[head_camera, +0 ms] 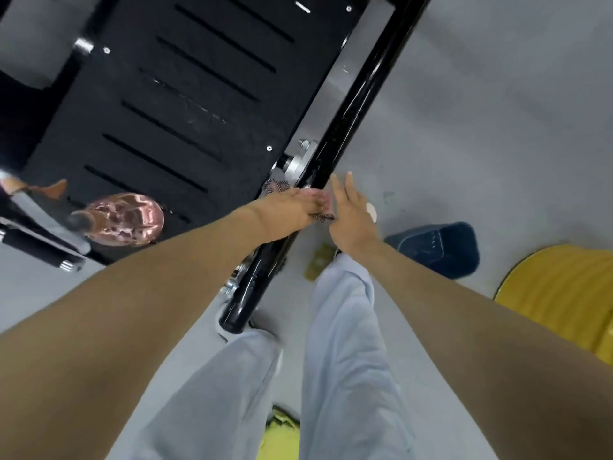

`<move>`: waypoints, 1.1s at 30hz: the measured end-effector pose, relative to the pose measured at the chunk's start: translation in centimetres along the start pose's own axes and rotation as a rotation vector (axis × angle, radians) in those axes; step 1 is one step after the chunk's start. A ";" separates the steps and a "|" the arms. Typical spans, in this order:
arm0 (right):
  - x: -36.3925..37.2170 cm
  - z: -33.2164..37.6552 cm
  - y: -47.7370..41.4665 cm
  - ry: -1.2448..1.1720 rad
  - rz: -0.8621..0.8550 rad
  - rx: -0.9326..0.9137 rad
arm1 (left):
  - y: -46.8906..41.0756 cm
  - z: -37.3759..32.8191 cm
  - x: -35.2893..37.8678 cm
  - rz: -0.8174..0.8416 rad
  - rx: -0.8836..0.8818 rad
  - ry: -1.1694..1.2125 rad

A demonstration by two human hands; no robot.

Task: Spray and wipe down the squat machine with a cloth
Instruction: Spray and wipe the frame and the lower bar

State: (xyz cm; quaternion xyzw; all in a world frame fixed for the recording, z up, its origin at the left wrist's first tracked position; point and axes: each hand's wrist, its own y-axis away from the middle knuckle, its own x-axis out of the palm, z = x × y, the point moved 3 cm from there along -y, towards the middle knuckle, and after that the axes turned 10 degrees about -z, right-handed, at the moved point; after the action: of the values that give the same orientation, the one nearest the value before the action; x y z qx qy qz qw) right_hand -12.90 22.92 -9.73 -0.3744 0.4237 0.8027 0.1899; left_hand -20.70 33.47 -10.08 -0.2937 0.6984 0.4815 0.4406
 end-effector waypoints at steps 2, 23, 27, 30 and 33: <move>1.0 0.1 1.8 0.000 0.027 0.033 | 2.1 -1.6 2.5 -0.050 0.065 -0.071; 7.5 5.4 9.8 0.190 0.176 -0.147 | 14.8 -10.3 10.7 0.022 0.410 -0.330; 6.9 4.4 9.8 0.220 0.203 -0.199 | 13.8 -12.4 10.4 0.044 0.243 -0.307; 6.4 3.6 9.5 0.235 0.190 -0.217 | 12.3 -14.4 10.8 0.259 0.363 -0.363; 5.9 3.0 9.0 0.180 0.208 -0.165 | 10.0 -14.1 8.6 0.413 0.469 -0.369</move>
State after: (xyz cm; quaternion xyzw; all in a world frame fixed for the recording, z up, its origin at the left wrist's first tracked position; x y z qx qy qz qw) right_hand -23.59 20.18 -8.28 -0.4134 0.4081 0.8132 0.0355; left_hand -37.53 24.08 -11.57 0.0546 0.7433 0.4319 0.5079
